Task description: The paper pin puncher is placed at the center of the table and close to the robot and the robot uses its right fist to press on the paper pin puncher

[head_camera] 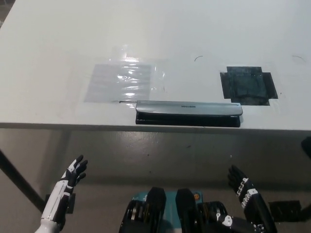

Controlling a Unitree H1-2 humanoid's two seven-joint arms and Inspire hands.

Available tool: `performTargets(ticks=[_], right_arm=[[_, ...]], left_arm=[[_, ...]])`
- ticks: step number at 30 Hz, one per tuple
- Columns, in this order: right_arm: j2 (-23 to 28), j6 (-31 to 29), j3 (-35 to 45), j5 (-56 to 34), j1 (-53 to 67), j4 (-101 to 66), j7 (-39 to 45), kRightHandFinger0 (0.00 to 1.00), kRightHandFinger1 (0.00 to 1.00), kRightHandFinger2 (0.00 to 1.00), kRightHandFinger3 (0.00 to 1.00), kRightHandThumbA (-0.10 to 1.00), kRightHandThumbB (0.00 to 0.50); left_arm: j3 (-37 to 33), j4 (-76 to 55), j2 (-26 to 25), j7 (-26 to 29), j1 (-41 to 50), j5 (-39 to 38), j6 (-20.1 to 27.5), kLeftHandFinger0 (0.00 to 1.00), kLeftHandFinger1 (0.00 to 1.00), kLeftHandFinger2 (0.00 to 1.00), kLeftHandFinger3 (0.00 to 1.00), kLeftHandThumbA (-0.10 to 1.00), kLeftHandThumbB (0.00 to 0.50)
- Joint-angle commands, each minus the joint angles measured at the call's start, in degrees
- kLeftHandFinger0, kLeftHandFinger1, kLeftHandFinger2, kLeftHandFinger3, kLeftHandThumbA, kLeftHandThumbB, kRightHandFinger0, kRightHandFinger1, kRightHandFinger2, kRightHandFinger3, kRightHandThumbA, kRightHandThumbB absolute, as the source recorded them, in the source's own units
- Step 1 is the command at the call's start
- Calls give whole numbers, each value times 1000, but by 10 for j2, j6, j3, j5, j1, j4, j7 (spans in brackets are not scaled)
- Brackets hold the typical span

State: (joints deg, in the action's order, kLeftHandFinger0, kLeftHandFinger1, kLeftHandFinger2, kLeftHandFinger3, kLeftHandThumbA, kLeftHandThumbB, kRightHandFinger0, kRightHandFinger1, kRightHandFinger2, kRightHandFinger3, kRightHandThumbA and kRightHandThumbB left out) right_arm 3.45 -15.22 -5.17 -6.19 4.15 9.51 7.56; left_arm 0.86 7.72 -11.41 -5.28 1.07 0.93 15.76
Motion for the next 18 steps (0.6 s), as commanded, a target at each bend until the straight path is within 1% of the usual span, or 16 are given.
performTargets(ticks=[1,3,4,5,7,10,11,13,14,16,17,18], right_arm=[[-1,-24,6,-17,-16,2,15,1000,1000,1000,1000,1000,157],[0,-23,8,-18,-12,1,16,1000,1000,1000,1000,1000,150],[0,-23,9,-18,-14,2,16,1000,1000,1000,1000,1000,133],[0,-24,10,-19,-15,4,16,1000,1000,1000,1000,1000,130],[0,-21,10,-12,-16,3,13,1000,1000,1000,1000,1000,132],[0,-16,12,-12,-20,1,13,1000,1000,1000,1000,1000,118],[-1,-12,12,-18,-20,-1,16,1000,1000,1000,1000,1000,124],[-1,-10,13,-19,-21,-3,16,1000,1000,1000,1000,1000,121],[-2,-13,13,-17,-21,-1,15,1000,1000,1000,1000,1000,109],[1,-10,12,-13,-23,-1,14,1000,1000,1000,1000,1000,116],[2,-7,12,-13,-24,-4,15,1000,1000,1000,1000,1000,108],[2,-7,12,-12,-25,-3,14,1000,1000,1000,1000,1000,109]], left_arm=[[4,-14,-9,-8,-17,-9,8,1000,1000,1000,1000,1000,115],[3,-16,-9,-8,-14,-9,9,1000,1000,1000,1000,1000,117],[3,-16,-9,-9,-17,-9,7,1000,1000,1000,1000,1000,119],[2,-16,-9,-9,-18,-9,6,1000,1000,1000,1000,1000,119],[2,-15,-10,-11,-20,-10,7,1000,1000,1000,1000,1000,114],[2,-9,-13,-14,-28,-12,9,1000,1000,1000,1000,1000,115],[1,-11,-13,-15,-28,-13,7,1000,1000,1000,1000,1000,125],[0,-14,-14,-15,-29,-13,6,1000,1000,1000,1000,1000,126],[0,-16,-14,-15,-29,-12,6,1000,1000,1000,1000,1000,127],[-2,-18,-13,-15,-29,-11,1,1000,1000,1000,1000,1000,122],[-2,-20,-12,-14,-29,-12,-4,1000,1000,1000,1000,1000,132],[-2,-20,-12,-14,-29,-12,-5,1000,1000,1000,1000,1000,132]])
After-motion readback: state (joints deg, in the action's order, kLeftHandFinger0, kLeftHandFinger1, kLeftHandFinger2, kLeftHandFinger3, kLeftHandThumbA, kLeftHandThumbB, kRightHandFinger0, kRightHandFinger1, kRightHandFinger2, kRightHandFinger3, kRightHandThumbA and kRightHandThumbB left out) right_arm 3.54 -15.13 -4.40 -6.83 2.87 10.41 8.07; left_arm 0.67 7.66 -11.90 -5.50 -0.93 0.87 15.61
